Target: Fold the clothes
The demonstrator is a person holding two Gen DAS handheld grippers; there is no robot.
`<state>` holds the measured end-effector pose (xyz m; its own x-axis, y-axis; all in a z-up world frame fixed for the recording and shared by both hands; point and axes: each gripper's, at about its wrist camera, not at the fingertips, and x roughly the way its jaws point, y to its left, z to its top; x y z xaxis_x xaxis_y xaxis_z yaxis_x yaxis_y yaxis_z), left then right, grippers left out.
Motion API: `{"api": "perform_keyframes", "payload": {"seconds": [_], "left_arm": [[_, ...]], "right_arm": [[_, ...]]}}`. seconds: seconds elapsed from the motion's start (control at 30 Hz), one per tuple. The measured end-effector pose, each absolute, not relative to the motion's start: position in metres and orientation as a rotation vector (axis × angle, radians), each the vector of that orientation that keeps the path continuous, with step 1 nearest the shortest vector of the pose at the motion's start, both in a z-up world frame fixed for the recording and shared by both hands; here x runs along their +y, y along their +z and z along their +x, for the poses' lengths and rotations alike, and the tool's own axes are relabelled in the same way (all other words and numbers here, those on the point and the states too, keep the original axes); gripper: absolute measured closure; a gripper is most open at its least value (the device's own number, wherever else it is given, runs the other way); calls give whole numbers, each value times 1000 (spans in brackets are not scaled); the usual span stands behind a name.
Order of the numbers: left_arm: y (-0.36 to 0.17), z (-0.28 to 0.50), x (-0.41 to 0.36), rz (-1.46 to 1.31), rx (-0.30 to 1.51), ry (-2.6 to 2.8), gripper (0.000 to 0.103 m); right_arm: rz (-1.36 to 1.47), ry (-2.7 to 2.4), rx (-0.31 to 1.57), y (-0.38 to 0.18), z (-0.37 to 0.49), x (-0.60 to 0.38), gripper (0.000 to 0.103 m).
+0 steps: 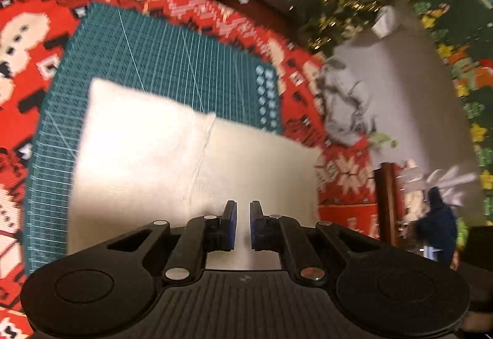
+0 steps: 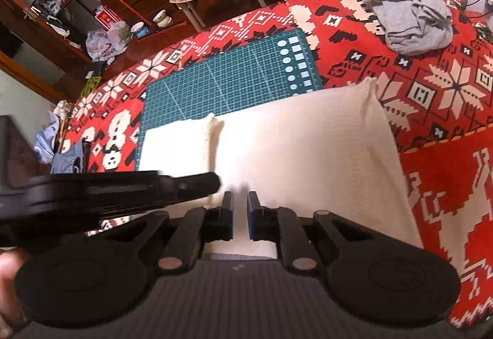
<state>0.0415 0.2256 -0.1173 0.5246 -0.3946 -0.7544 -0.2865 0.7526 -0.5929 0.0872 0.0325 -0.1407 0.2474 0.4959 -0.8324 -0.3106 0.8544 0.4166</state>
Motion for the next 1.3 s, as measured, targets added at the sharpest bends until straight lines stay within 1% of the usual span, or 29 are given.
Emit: {"api": "perform_keyframes", "payload": {"seconds": [0.2, 0.23, 0.27, 0.4, 0.6, 0.7, 0.73, 0.83, 1.0, 1.07, 1.17, 1.3], "left_arm": [[-107, 14, 274, -764, 934, -45, 96], [-109, 11, 283, -774, 911, -41, 96], [-113, 8, 292, -788, 890, -40, 96], [-127, -8, 315, -805, 819, -38, 96], [-138, -38, 312, -715, 694, -67, 96], [-143, -55, 306, -681, 631, -90, 96], [-144, -60, 304, -676, 613, -89, 96], [-145, -71, 299, -664, 612, -55, 98], [-148, -65, 303, -762, 647, -61, 99], [-157, -58, 306, -806, 647, -77, 99], [-168, -49, 305, -817, 641, -80, 99], [-173, -42, 301, -832, 662, -95, 99]], "right_arm": [[172, 613, 1176, -155, 87, 50, 90], [169, 625, 1171, -159, 87, 53, 86], [165, 637, 1166, -163, 87, 56, 85], [159, 671, 1121, -174, 85, 61, 85], [262, 714, 1037, -188, 74, 55, 84], [311, 725, 1000, -195, 67, 50, 78], [326, 728, 989, -198, 64, 48, 78], [369, 734, 956, -205, 56, 42, 78], [500, 721, 1054, -207, 63, 40, 78], [572, 743, 1096, -217, 69, 42, 78], [596, 702, 1114, -232, 76, 47, 77], [655, 675, 1190, -250, 82, 54, 75]]}}
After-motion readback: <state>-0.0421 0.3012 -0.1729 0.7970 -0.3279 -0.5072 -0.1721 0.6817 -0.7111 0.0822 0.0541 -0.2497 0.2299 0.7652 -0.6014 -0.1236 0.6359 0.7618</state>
